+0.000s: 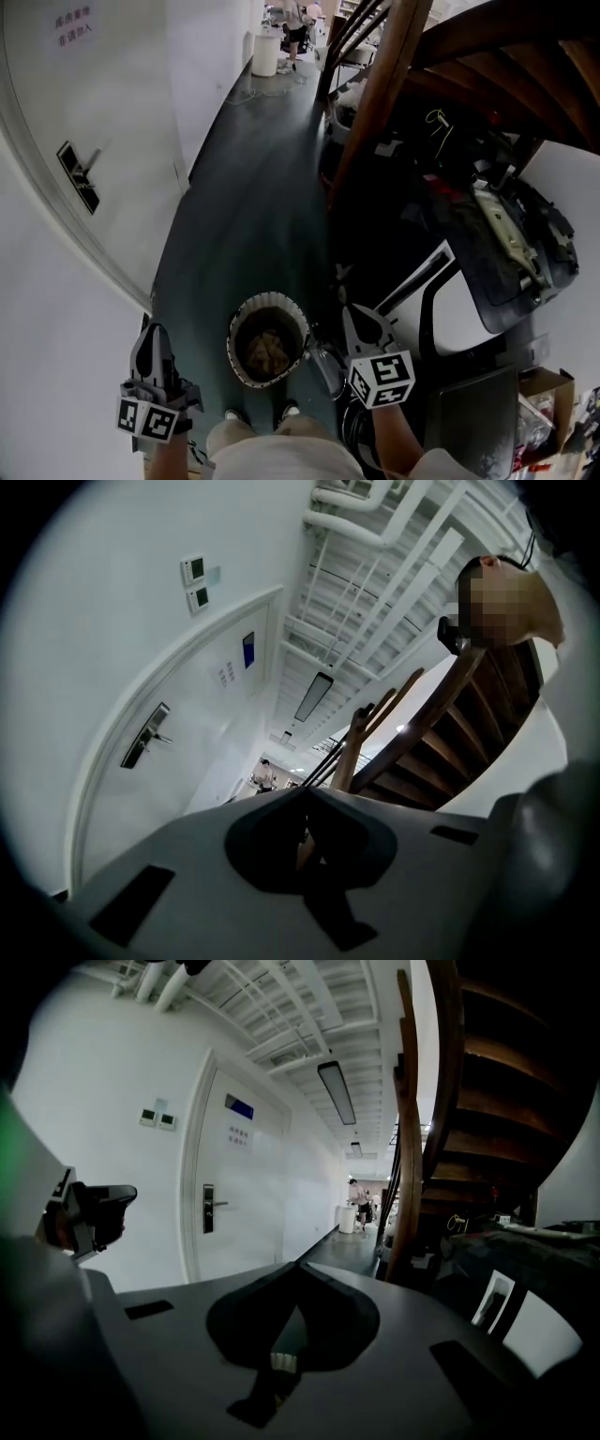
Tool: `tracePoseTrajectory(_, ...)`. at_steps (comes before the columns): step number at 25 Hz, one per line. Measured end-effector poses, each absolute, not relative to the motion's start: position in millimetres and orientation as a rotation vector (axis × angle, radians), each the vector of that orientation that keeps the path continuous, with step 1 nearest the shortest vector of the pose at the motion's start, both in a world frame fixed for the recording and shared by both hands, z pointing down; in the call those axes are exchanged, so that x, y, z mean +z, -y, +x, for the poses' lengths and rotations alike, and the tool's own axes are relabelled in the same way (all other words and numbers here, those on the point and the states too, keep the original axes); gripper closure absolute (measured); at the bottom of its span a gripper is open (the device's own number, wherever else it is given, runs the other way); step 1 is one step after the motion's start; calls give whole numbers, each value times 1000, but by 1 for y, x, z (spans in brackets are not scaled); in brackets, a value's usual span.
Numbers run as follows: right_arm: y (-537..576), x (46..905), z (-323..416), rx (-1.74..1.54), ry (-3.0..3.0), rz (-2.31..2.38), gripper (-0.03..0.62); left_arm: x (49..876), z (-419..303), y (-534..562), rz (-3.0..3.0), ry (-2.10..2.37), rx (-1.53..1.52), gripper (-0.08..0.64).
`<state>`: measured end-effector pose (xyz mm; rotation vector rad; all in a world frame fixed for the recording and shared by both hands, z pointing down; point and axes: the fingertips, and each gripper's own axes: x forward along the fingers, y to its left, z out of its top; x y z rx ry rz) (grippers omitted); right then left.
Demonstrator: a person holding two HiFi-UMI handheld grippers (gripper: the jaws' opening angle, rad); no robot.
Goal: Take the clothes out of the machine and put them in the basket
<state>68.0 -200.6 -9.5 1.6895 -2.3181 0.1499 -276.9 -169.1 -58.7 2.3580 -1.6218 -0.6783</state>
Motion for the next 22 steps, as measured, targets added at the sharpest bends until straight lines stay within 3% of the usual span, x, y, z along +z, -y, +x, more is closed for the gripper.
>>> tracePoseTrajectory(7, 181, -64, 64, 6, 2393, 1704, 580, -83, -298, 151, 2335, 1720, -746, 546)
tracePoseTrajectory(22, 167, -97, 47, -28, 2472, 1705, 580, -93, -311, 137, 2307, 1756, -748, 546)
